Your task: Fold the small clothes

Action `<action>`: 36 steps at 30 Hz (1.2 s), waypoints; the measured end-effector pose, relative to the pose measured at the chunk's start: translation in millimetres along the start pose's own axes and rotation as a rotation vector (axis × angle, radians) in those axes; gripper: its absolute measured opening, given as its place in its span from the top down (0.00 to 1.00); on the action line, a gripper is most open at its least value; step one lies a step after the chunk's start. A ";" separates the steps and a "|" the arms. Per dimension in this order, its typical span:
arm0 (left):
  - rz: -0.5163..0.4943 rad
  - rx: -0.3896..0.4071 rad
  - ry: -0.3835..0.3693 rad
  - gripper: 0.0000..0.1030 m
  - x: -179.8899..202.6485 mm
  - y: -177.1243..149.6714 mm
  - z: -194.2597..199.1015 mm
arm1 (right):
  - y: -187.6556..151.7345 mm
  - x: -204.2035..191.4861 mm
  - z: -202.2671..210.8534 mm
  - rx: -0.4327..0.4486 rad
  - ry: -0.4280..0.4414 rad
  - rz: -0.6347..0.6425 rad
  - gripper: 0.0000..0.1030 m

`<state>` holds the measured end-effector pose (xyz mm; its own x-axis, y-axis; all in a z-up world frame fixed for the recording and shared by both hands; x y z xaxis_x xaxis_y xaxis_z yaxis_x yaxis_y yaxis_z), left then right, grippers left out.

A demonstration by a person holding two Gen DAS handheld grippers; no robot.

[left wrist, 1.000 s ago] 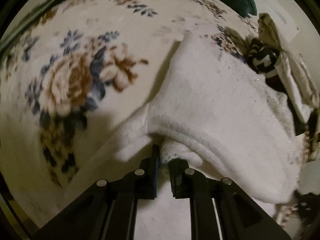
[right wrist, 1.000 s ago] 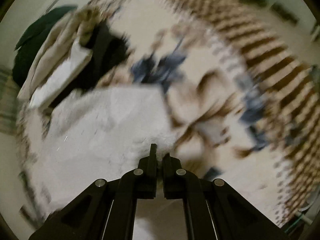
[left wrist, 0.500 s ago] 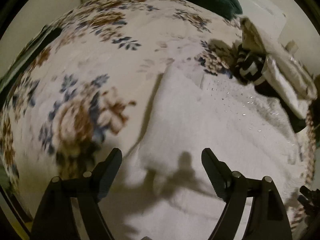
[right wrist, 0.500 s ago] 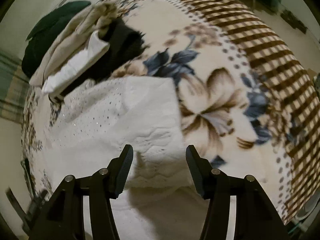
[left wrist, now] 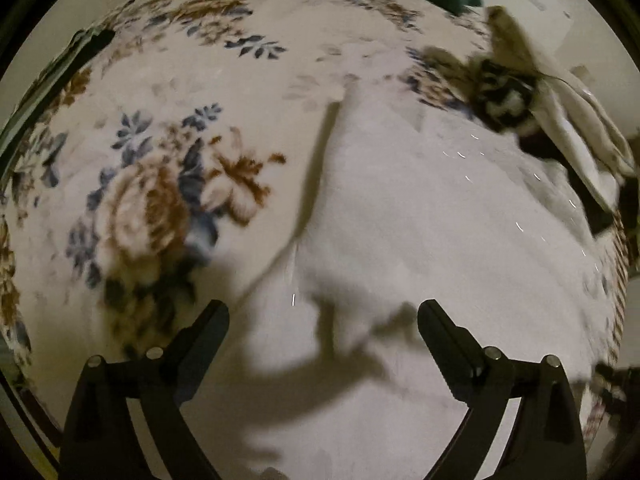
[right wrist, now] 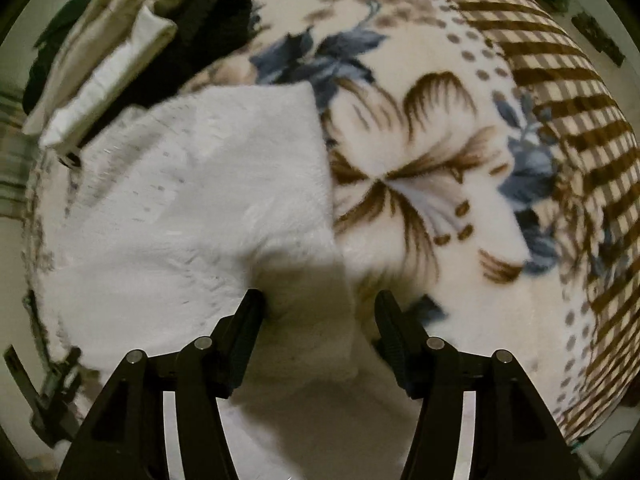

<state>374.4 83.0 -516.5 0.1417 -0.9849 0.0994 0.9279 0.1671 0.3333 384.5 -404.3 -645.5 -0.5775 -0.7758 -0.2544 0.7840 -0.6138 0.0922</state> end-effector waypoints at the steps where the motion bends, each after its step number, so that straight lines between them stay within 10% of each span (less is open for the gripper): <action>1: -0.021 -0.009 -0.001 0.06 0.7 -8.9 6.3 | -2.8 1.9 7.6 0.004 0.017 -0.004 0.40; 8: 0.001 -0.066 0.001 0.06 -3.5 -67.1 38.7 | -52.7 36.2 47.4 -0.007 0.028 0.013 0.30; 13: -0.047 0.011 -0.010 0.06 39.3 4.0 41.0 | -37.0 10.4 65.0 0.044 0.048 0.104 0.30; 22: -0.172 0.000 -0.089 0.06 141.4 160.2 -40.0 | 80.4 -166.8 14.8 0.058 0.163 0.262 0.30; 31: -0.215 -0.100 -0.116 0.10 150.2 197.0 -117.7 | 139.9 -216.1 -69.6 -0.084 0.190 0.107 0.30; 33: -0.270 -0.105 -0.134 0.25 159.1 195.0 -123.5 | 143.1 -216.0 -85.0 -0.110 0.193 0.075 0.32; 35: -0.336 -0.090 -0.162 0.74 170.1 190.4 -122.0 | 145.5 -214.7 -88.8 -0.094 0.202 0.048 0.50; 36: -0.363 -0.078 -0.167 0.91 174.5 187.9 -119.0 | 146.0 -215.1 -88.9 -0.084 0.219 0.040 0.81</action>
<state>614.5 -62.8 -548.1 -0.2516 -0.9574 0.1419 0.9318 -0.2000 0.3031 643.4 -314.1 -662.9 -0.4893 -0.7433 -0.4562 0.8268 -0.5617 0.0283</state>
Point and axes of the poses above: each gripper's, at about its wrist camera, not at the fingertips, and z roughly against the way its jaws point, x to its right, y to its top, the point moved 3 cm from there along -z, roughly the way its jaws point, and after that the axes turned 7 degrees about -z, right-handed, at the moved point
